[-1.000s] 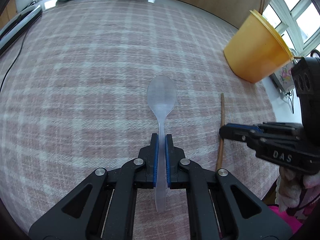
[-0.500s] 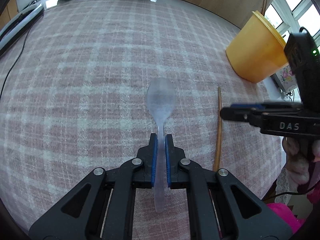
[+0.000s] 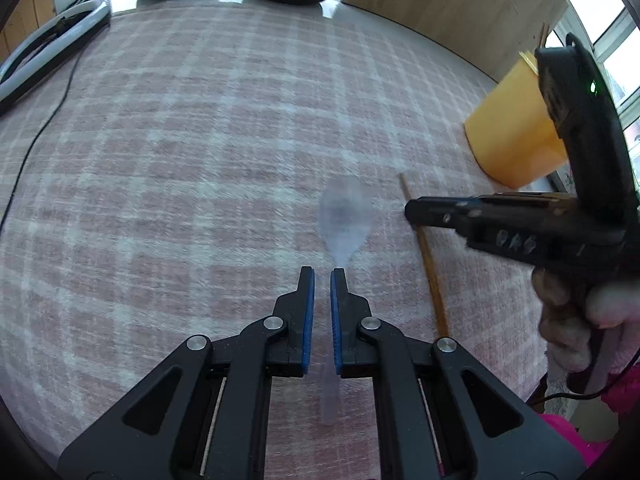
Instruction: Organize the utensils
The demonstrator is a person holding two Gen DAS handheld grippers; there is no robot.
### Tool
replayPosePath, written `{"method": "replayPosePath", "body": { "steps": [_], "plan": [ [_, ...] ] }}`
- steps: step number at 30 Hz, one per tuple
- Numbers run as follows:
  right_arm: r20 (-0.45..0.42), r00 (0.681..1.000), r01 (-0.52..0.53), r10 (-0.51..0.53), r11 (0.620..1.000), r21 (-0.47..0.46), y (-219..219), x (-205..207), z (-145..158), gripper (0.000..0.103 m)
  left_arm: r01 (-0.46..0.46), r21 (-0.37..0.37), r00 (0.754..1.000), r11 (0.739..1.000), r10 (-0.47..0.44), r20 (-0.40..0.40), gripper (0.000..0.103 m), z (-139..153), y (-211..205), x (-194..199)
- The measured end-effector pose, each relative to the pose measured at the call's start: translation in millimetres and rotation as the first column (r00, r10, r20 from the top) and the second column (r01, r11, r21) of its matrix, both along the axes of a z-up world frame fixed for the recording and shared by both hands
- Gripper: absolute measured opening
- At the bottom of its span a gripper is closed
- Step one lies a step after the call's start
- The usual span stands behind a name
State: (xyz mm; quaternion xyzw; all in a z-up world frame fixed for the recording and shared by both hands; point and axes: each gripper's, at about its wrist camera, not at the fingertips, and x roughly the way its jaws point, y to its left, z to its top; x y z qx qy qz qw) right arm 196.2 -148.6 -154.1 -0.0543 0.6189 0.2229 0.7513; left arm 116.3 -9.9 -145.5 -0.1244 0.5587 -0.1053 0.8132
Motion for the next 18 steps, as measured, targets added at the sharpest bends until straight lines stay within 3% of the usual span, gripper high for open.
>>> {"method": "replayPosePath", "body": {
  "steps": [1,3,13,18],
  "plan": [
    [0.017,0.999,-0.027,0.027,1.0,-0.015,4,-1,1,0.004,-0.002,-0.002,1.0,1.0,0.002,0.002,0.021,1,2,2],
    [0.027,0.998,-0.063,0.063,0.998,-0.03,5,-2,2,0.004,0.007,-0.007,1.0,1.0,-0.007,0.015,0.034,4,3,7],
    [0.034,0.997,-0.062,0.064,0.996,-0.07,-29,-2,4,0.003,0.142,0.065,0.99,0.988,-0.142,-0.005,0.034,-12,-30,46],
    [-0.012,0.999,-0.041,0.041,0.999,-0.019,-39,3,2,0.004,0.178,0.112,0.983,0.978,-0.182,0.029,0.034,-13,-44,53]
  ]
}}
